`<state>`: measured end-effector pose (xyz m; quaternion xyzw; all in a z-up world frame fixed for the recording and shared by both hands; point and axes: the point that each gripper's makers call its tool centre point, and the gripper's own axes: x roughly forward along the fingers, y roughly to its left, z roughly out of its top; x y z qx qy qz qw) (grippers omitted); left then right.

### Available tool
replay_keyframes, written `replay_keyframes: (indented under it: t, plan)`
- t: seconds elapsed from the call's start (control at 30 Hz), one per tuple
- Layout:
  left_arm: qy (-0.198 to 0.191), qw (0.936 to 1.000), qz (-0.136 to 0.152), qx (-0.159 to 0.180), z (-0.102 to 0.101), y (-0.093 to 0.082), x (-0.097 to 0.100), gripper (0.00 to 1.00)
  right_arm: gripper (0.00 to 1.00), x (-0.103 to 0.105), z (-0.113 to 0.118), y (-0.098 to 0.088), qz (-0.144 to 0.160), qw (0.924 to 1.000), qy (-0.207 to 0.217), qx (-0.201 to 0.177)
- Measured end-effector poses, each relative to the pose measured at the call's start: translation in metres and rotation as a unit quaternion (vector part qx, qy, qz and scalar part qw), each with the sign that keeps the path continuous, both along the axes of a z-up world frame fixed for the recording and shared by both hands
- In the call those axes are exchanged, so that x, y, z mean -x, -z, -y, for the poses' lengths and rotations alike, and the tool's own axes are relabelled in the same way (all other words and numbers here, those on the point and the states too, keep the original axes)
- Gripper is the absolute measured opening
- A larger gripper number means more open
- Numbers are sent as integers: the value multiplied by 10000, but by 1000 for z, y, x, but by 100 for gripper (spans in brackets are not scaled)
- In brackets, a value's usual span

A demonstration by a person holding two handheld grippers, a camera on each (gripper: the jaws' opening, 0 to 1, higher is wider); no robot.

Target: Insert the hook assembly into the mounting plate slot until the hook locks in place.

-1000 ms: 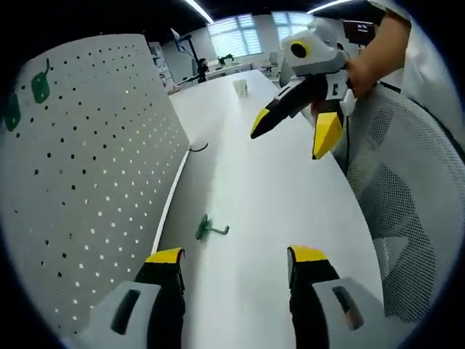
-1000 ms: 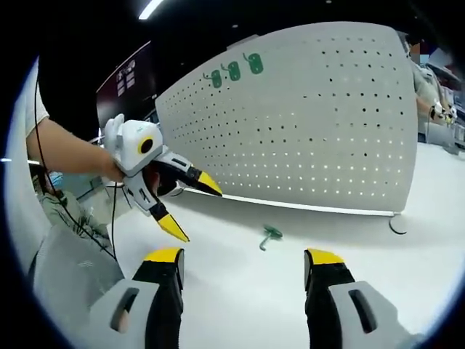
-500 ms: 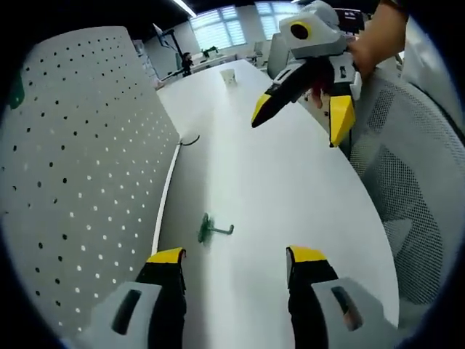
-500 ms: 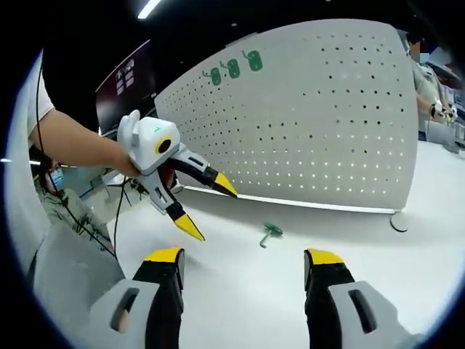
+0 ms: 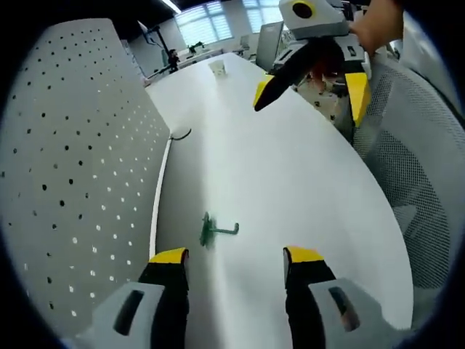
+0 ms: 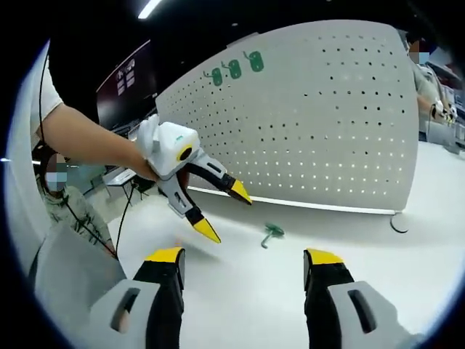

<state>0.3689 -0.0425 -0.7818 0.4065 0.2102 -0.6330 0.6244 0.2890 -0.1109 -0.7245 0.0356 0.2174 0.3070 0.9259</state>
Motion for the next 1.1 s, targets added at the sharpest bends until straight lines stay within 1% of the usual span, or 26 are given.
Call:
replay_keyframes:
  t: [0.27,0.43,0.6,0.77,0.97,1.0,1.1]
  plan:
    - [89,9999,17,-51,10,1,-14,49,64,-1,1,0,-6,10000,29,-21]
    - [172,9996,-14,-211,12,10,-17,47,64,-1,1,0,-15,10000,25,-40]
    - [190,9995,-39,-254,16,15,-24,46,64,0,0,1,-30,10000,6,-32]
    - [172,9994,-151,-254,20,21,-26,46,64,-1,2,2,-60,9999,45,-76]
    - [196,9992,-214,-289,27,30,-30,45,64,0,2,3,-87,9999,58,-89]
    - [195,9991,-220,-309,27,31,-30,45,64,0,3,3,-81,10000,41,-39]
    - [246,9989,-213,-336,25,36,-33,44,63,0,4,5,-115,9999,65,-45]
